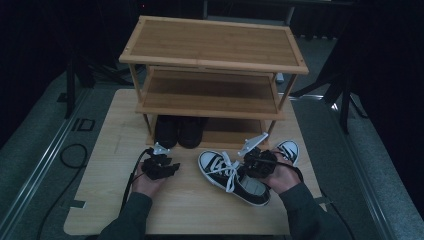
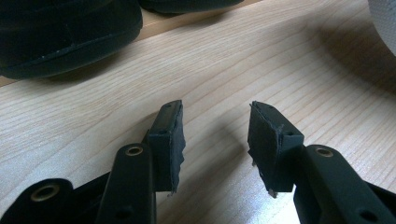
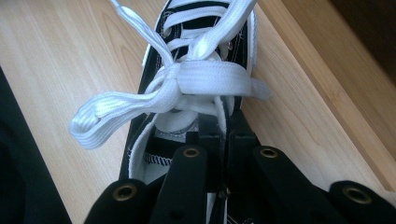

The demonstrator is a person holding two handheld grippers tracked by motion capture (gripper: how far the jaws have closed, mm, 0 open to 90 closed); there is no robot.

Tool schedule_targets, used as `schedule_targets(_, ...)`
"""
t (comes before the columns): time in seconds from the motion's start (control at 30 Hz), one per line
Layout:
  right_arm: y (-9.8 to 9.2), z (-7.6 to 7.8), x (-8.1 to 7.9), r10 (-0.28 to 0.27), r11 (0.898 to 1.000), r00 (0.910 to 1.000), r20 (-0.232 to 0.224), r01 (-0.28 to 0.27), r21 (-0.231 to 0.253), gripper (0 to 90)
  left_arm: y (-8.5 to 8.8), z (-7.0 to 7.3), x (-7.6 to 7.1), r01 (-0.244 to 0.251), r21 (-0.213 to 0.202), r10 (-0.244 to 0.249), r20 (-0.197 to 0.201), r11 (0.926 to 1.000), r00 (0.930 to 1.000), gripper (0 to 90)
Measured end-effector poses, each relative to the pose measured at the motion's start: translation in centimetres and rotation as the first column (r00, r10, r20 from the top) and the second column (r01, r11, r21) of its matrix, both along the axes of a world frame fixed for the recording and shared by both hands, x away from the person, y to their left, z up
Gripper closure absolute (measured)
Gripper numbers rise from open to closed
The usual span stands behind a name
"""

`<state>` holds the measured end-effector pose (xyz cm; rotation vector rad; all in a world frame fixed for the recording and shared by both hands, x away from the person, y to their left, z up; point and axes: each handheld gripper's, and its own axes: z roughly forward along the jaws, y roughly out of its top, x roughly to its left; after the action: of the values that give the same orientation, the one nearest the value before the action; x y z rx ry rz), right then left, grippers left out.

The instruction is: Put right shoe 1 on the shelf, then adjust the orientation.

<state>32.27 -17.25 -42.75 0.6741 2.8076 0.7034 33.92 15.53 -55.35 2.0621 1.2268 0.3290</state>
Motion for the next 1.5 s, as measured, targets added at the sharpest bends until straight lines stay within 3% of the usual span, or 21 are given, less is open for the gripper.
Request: schedule_targets(1.5, -0.2, 2.9, 1.2, 0.037, 0.997, 0.9992, 0.017, -0.038, 0.064, 88.0, 0.0, 0.0, 0.0, 0.003, -0.006, -0.003, 0.001, 1.0, 1.0, 55.4)
